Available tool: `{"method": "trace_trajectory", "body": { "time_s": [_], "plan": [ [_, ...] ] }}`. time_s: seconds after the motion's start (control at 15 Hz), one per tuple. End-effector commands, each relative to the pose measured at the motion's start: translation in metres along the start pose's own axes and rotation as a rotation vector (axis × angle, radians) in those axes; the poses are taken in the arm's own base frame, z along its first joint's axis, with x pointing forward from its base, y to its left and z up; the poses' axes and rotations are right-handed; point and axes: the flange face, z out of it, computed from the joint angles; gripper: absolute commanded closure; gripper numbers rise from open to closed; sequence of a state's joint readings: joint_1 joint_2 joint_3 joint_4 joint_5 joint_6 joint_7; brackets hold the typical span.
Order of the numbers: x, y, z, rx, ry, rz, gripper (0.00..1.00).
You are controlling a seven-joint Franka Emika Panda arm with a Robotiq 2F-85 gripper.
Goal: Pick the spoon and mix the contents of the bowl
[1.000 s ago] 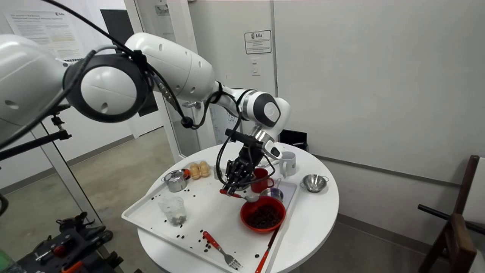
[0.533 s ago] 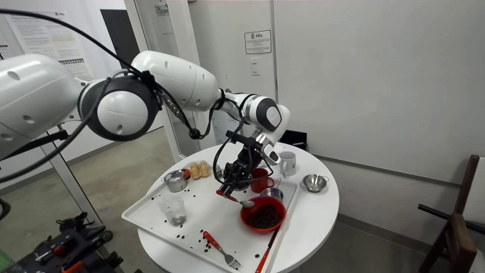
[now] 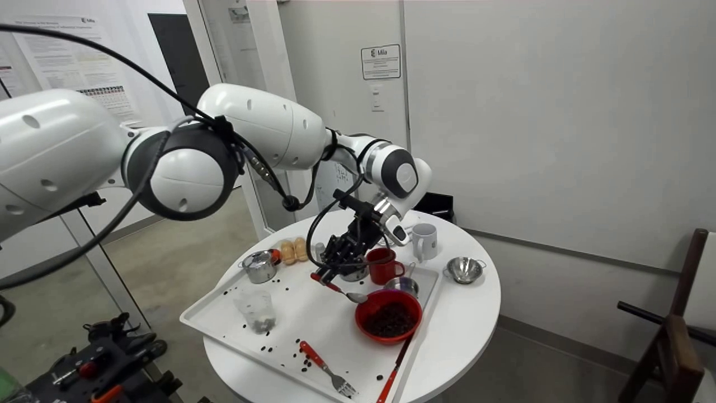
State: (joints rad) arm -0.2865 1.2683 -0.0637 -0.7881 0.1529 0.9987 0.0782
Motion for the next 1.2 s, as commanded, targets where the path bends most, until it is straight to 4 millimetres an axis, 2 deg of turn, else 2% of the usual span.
{"method": "trace_trajectory", "body": {
  "time_s": [0.0,0.2,0.47,0.8,1.13],
  "plan": [
    [-0.016,0.005,-0.012,0.182,-0.051,0.017,0.93],
    [-0.016,0.015,-0.02,0.334,-0.054,0.023,0.93],
    [-0.009,0.037,-0.032,0.539,-0.017,0.048,0.93],
    [0.018,0.069,-0.046,0.771,0.096,0.149,0.93],
    [0.044,0.102,-0.045,0.955,0.229,0.321,0.93]
  ]
}}
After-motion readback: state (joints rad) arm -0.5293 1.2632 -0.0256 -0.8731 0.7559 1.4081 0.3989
